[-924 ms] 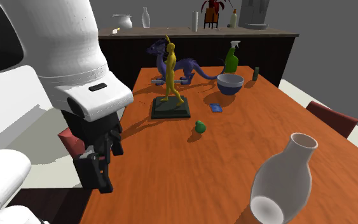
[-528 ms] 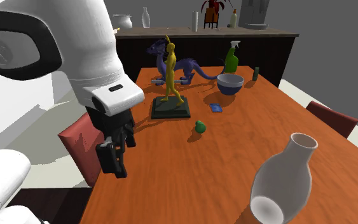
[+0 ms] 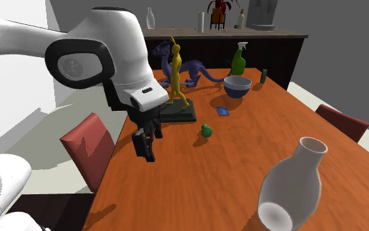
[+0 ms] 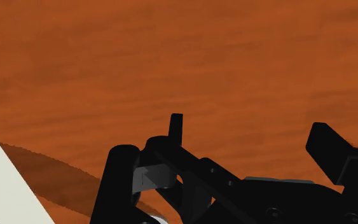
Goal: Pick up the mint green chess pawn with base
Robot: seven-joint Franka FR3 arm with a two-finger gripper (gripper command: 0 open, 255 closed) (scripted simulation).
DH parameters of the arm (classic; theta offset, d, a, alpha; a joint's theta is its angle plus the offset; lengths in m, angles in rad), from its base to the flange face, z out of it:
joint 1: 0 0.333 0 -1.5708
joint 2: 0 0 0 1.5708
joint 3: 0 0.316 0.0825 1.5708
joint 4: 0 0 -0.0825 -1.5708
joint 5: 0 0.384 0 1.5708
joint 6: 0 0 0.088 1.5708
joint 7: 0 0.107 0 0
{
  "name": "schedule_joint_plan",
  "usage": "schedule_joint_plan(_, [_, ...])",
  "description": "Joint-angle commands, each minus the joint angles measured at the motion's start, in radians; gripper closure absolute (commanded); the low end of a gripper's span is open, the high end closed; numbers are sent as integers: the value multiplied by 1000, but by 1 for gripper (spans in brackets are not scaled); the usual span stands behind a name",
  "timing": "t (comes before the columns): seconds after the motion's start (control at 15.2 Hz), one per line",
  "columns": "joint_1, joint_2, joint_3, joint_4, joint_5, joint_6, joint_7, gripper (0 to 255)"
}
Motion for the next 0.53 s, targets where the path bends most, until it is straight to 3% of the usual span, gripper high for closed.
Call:
schedule_joint_plan(0.0, [-6,47,48,14,11,54,72,0])
schedule_joint_plan(0.46, [-69,269,231,132,-37,218,345,0])
